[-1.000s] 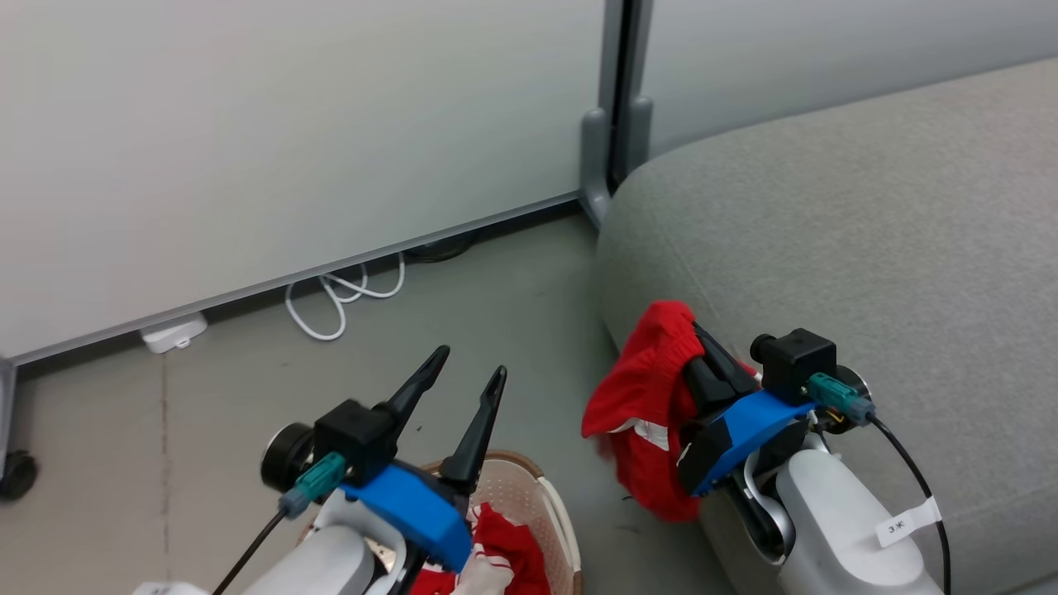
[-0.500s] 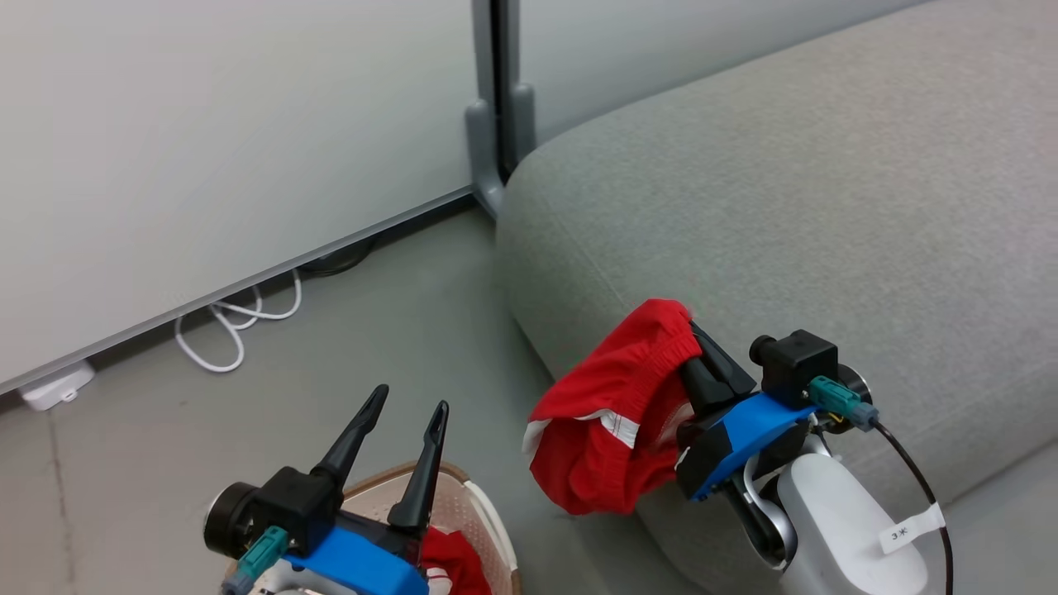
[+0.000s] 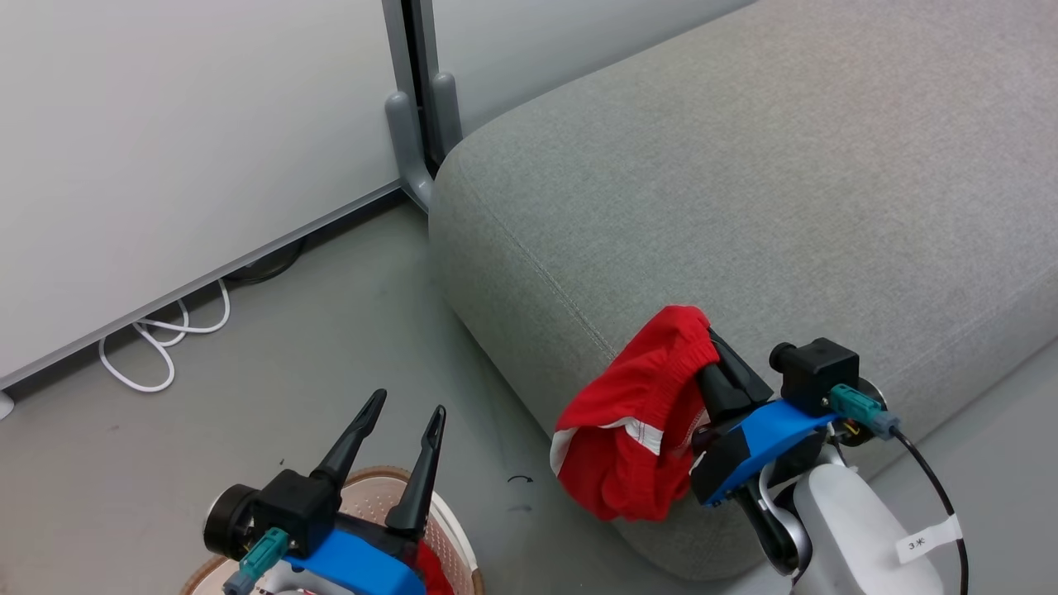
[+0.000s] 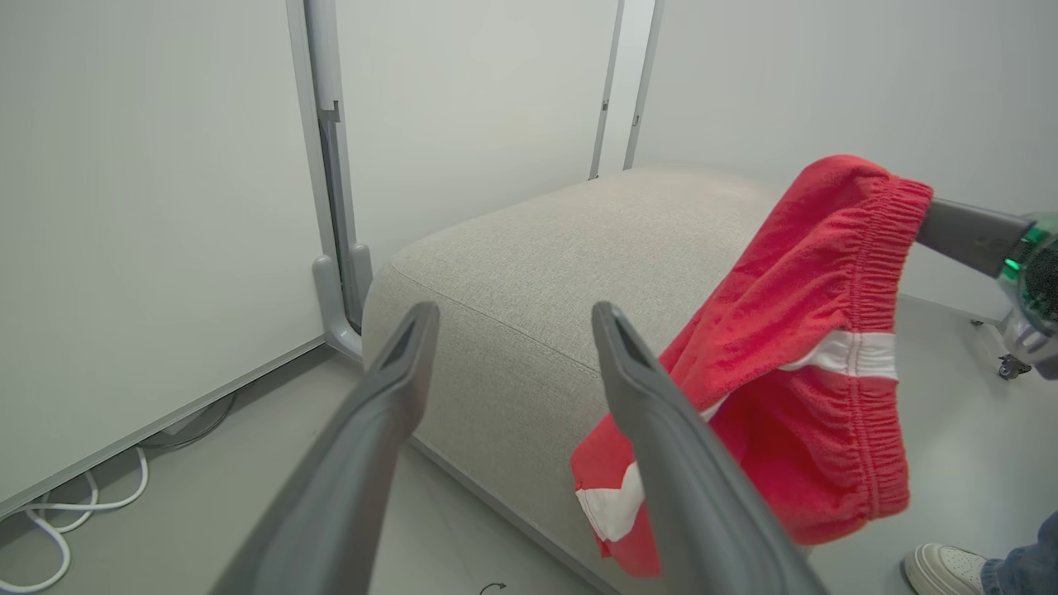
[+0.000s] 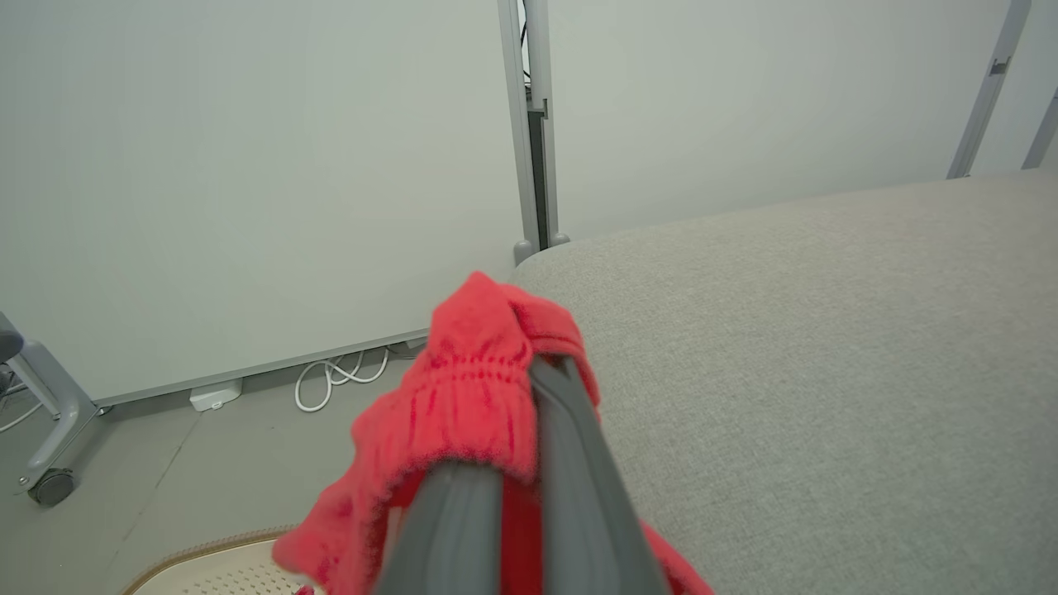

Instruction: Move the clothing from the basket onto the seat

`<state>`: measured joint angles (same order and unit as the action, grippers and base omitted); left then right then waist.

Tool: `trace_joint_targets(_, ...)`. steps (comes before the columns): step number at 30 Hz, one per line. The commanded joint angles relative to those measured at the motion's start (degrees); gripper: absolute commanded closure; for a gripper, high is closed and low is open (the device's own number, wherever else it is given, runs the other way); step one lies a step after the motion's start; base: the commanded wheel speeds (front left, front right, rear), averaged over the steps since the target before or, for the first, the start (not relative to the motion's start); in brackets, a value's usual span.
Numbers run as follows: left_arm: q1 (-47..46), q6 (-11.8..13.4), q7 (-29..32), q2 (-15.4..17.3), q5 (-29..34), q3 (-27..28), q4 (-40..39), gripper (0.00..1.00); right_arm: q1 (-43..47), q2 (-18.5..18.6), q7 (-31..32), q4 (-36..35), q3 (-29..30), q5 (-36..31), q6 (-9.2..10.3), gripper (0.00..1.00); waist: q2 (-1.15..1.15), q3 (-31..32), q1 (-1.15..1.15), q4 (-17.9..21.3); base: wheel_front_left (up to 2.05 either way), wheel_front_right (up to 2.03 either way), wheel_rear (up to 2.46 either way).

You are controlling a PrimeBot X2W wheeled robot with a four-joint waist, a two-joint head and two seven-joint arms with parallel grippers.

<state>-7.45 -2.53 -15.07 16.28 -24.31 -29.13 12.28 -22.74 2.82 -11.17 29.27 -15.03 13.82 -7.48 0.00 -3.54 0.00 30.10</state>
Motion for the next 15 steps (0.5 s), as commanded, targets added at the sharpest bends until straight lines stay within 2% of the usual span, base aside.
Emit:
trace_joint_targets(1,-0.11,-0.08,-0.14,0.02,0.17,0.32,0.3,0.0,0.4,0.13,-0.04,-0.37,0.19,0.11,-0.03,1.0,0.0,-0.14,0.0,0.01,0.0,0.0,0.0)
trace_joint_targets(9,-0.99,-1.23,-0.14,-0.94,1.42,1.46,1.36,0.0,-0.88,0.14,0.49,-0.97,2.76,1.23,-0.03,1.0,0.0,-1.47,0.0,-1.29,0.0,0.0,0.0)
trace_joint_targets(15,-2.69,-1.84,-0.15,-1.07,2.69,1.64,1.3,0.0,-6.12,0.15,4.28,-0.84,7.29,1.4,-0.03,1.0,0.0,-4.69,0.0,-4.26,0.0,0.0,0.0)
